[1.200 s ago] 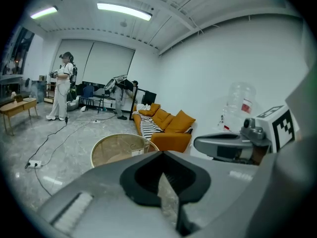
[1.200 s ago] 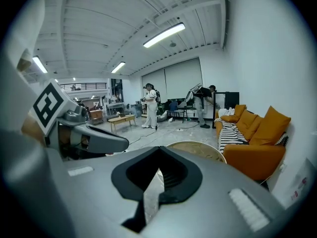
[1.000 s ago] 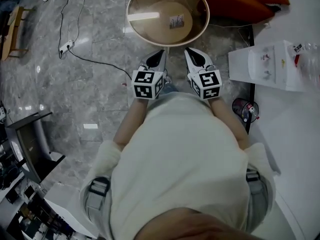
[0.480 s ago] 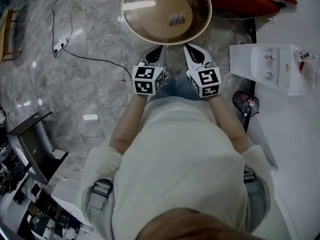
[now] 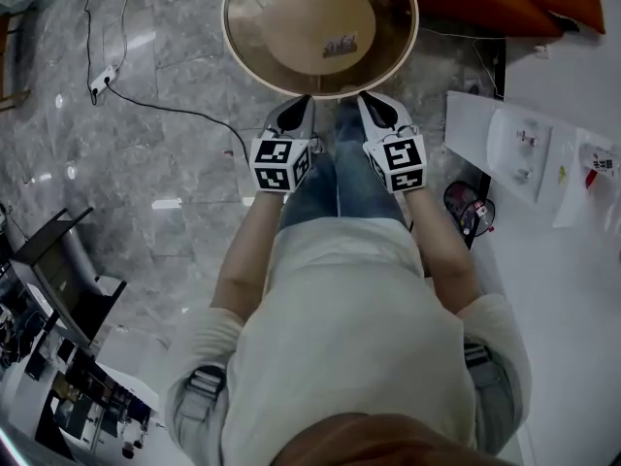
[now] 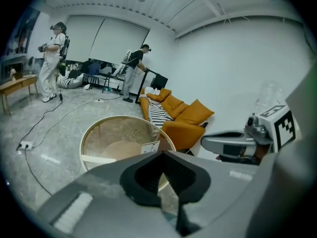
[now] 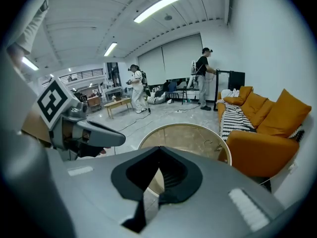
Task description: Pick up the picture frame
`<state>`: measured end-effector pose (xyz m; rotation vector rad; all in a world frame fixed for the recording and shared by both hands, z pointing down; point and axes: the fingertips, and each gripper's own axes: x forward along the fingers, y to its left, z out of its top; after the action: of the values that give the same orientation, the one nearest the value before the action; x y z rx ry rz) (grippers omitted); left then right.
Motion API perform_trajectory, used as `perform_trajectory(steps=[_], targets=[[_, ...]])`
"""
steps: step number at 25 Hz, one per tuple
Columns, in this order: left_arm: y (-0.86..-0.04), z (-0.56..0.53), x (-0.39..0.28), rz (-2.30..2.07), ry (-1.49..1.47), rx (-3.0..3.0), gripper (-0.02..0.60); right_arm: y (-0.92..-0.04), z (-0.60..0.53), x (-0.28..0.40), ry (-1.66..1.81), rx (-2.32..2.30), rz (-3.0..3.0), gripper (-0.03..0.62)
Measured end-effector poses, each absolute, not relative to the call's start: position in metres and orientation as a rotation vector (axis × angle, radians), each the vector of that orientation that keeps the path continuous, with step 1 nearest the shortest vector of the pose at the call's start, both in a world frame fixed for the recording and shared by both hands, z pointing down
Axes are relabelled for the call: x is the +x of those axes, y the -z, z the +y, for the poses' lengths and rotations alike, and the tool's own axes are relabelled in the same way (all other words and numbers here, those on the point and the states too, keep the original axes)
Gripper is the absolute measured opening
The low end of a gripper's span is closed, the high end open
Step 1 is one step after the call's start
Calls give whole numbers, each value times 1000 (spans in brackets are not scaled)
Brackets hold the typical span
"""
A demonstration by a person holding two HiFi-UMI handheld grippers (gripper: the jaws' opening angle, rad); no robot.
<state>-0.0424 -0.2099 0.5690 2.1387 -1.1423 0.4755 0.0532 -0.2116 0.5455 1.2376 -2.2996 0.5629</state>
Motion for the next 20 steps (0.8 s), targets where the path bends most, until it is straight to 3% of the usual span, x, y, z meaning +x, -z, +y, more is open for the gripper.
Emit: perform_trajectory(steps=[15, 18, 20], targets=[[-717, -291, -20, -1095, -666, 2014, 2, -686, -297, 63, -700, 1036, -2206, 3], [-744, -294, -16, -1056, -736, 2011, 42, -714, -302, 67, -730, 1003, -2183, 34], [-762, -296, -14, -1039, -778, 2018, 103, -732, -306, 70, -731, 982, -2166, 75]])
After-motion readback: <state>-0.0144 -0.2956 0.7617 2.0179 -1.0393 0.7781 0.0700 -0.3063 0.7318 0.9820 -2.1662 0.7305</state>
